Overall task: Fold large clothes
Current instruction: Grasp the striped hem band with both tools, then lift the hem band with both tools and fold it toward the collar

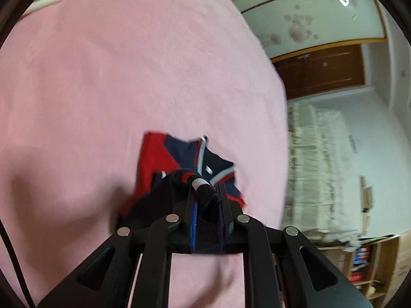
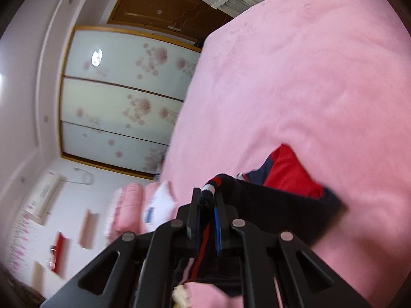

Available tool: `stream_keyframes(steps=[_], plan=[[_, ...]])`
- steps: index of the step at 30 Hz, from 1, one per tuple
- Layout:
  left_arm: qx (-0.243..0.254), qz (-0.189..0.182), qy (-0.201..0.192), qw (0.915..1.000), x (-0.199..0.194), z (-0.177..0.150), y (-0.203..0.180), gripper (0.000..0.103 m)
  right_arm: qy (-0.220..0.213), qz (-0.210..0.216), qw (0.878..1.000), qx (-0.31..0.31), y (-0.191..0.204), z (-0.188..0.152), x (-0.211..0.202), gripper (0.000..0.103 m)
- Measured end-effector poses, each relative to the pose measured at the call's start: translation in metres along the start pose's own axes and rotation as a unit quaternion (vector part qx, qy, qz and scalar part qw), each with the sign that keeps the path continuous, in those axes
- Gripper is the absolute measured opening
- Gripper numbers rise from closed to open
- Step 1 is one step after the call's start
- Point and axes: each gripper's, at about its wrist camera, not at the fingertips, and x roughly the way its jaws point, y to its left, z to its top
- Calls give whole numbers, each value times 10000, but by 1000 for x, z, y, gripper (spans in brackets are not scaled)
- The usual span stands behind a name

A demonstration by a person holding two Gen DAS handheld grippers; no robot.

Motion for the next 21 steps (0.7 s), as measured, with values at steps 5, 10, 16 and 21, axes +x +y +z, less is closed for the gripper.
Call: stream_keyframes(steps=[5,10,16,21], plan=[[293,826,-218,9959,28,28,-19,73,87,-546,9984,-70,-4,23,48,23],[723,1285,27,9891,45,15,-40,73,447,-1107,9884,-938,16,30,70,41],[1131,1516,736,9792,90,-24,-46,73,1909,-864,9522,-2222,27,-4,104,40],[1321,1499,1376,9701,140,-50,-41,53,3297,-811,8958,-2867,5,-56,146,10]])
